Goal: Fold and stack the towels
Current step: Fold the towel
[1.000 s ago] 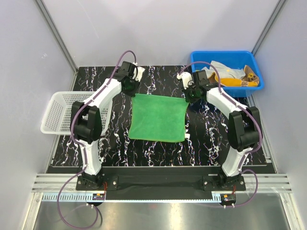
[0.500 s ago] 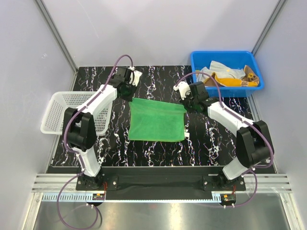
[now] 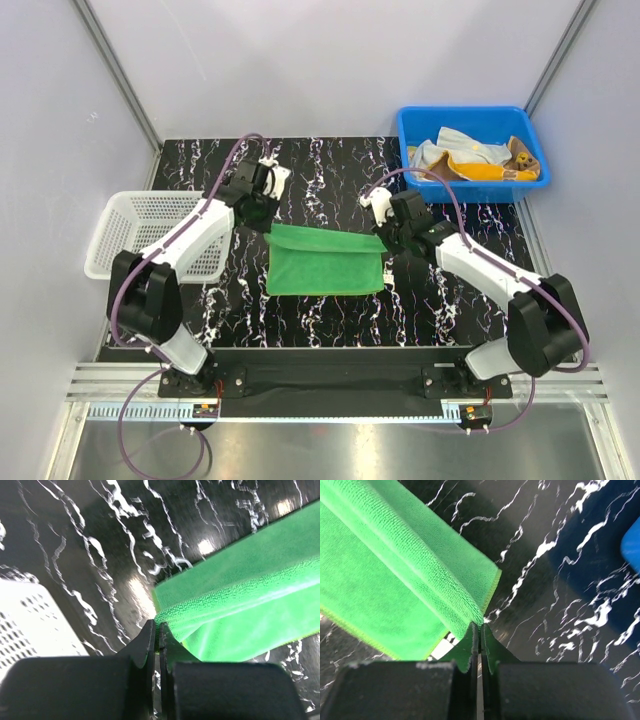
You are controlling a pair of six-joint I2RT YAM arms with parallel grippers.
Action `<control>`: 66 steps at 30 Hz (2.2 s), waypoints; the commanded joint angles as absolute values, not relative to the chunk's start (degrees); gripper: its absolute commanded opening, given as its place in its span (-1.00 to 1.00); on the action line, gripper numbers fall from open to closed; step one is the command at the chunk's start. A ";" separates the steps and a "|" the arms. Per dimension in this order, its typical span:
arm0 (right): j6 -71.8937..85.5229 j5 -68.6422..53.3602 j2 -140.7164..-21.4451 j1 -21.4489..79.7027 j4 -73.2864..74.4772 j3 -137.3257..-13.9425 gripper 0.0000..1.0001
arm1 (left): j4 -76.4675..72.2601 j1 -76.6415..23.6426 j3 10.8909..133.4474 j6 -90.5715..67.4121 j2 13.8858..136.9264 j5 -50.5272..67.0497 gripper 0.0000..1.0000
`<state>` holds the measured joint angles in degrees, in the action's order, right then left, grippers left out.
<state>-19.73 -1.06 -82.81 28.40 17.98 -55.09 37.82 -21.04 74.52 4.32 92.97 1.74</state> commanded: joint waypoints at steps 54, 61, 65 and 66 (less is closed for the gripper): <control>9.64 5.36 -83.03 32.26 33.66 -60.64 -0.45 | 39.75 -30.23 63.29 -21.96 84.99 6.05 -0.15; 19.94 7.03 -89.65 32.25 34.54 -59.59 -0.45 | 38.06 -30.32 59.42 -27.15 89.92 2.19 -0.21; 26.70 7.03 -88.95 32.17 34.19 -56.52 -0.46 | 36.22 -30.59 56.25 -28.04 88.94 1.76 -0.18; 29.33 7.03 -87.99 32.25 33.84 -54.95 -0.46 | 36.04 -30.59 55.90 -28.04 89.12 1.41 -0.18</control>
<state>20.49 5.43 -90.06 31.94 33.95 -57.45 39.90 -30.35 57.04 -26.04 90.91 1.04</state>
